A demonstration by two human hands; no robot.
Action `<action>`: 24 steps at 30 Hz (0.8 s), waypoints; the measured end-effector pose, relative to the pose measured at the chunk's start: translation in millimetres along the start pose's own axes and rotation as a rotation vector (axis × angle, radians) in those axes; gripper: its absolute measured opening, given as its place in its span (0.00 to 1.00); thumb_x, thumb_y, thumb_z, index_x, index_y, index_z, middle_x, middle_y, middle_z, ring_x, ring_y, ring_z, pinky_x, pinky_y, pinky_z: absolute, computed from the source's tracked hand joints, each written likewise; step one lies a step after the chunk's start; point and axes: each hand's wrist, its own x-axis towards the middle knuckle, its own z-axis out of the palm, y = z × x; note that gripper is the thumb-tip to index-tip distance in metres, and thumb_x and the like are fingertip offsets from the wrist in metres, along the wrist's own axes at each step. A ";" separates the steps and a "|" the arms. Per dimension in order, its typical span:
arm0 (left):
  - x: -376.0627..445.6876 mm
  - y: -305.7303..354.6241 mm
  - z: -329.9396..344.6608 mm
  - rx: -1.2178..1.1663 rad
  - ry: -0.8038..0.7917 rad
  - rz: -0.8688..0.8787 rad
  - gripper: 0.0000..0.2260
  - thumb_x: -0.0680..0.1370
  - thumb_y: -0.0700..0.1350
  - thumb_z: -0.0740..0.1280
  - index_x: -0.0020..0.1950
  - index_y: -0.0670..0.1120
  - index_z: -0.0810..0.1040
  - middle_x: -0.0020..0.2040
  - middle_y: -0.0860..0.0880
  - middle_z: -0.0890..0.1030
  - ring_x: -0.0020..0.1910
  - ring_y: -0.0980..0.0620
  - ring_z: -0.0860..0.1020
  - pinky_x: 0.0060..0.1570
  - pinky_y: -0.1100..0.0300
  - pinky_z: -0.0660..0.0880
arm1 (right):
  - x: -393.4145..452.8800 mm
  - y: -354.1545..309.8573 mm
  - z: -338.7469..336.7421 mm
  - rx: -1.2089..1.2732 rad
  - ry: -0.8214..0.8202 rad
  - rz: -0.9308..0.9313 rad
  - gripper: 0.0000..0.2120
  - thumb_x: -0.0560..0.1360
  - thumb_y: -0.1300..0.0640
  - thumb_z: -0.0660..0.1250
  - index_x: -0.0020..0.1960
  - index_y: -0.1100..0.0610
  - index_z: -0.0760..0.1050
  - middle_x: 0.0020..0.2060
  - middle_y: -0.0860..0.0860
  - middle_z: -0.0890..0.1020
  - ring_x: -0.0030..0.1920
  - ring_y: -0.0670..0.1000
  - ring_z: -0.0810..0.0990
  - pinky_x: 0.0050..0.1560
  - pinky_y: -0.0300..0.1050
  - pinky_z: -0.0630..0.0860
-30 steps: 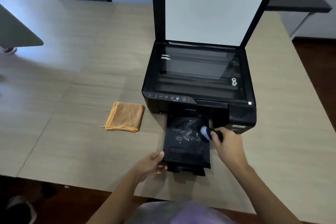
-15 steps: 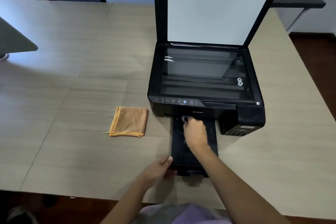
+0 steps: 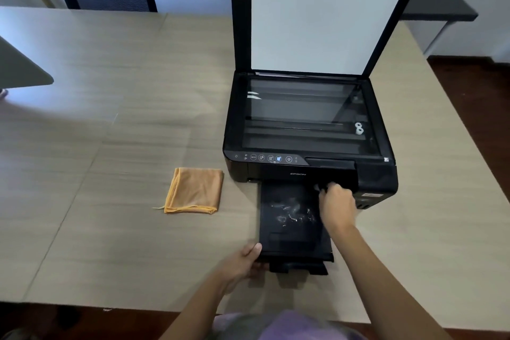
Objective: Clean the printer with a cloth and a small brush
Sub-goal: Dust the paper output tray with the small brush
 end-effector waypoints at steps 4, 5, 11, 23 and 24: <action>-2.7 0.7 0.2 0.023 0.021 0.016 0.13 0.84 0.50 0.57 0.54 0.47 0.79 0.45 0.49 0.84 0.40 0.59 0.82 0.43 0.67 0.78 | -25.4 -41.9 31.1 -0.005 -0.157 -0.091 0.14 0.75 0.61 0.60 0.55 0.54 0.80 0.46 0.62 0.84 0.51 0.63 0.81 0.48 0.51 0.77; -1.7 -0.4 -0.3 0.020 0.037 0.016 0.12 0.83 0.50 0.58 0.52 0.47 0.79 0.44 0.49 0.83 0.39 0.60 0.82 0.42 0.66 0.78 | -37.2 -55.3 39.0 0.013 -0.213 -0.124 0.13 0.75 0.61 0.60 0.54 0.54 0.80 0.47 0.62 0.84 0.51 0.63 0.81 0.48 0.51 0.77; -3.6 -2.1 -0.2 -0.021 0.024 0.021 0.10 0.84 0.47 0.58 0.56 0.45 0.77 0.42 0.50 0.83 0.35 0.60 0.82 0.39 0.67 0.76 | -70.1 -68.3 28.3 0.229 -0.307 -0.309 0.11 0.75 0.54 0.62 0.41 0.58 0.80 0.40 0.58 0.84 0.44 0.60 0.80 0.45 0.49 0.76; -3.6 -2.5 1.3 0.007 0.012 0.026 0.12 0.84 0.46 0.57 0.57 0.43 0.79 0.47 0.47 0.83 0.41 0.58 0.82 0.41 0.68 0.77 | -56.6 -42.4 42.4 -0.008 -0.248 -0.154 0.11 0.76 0.59 0.60 0.52 0.53 0.80 0.46 0.59 0.84 0.49 0.60 0.82 0.44 0.47 0.76; -2.8 -3.7 0.7 0.004 0.021 0.040 0.13 0.84 0.45 0.57 0.59 0.41 0.78 0.48 0.45 0.83 0.40 0.57 0.81 0.40 0.68 0.78 | -69.0 -56.1 48.4 0.015 -0.308 -0.200 0.10 0.77 0.58 0.60 0.51 0.55 0.80 0.46 0.58 0.83 0.49 0.59 0.82 0.43 0.46 0.76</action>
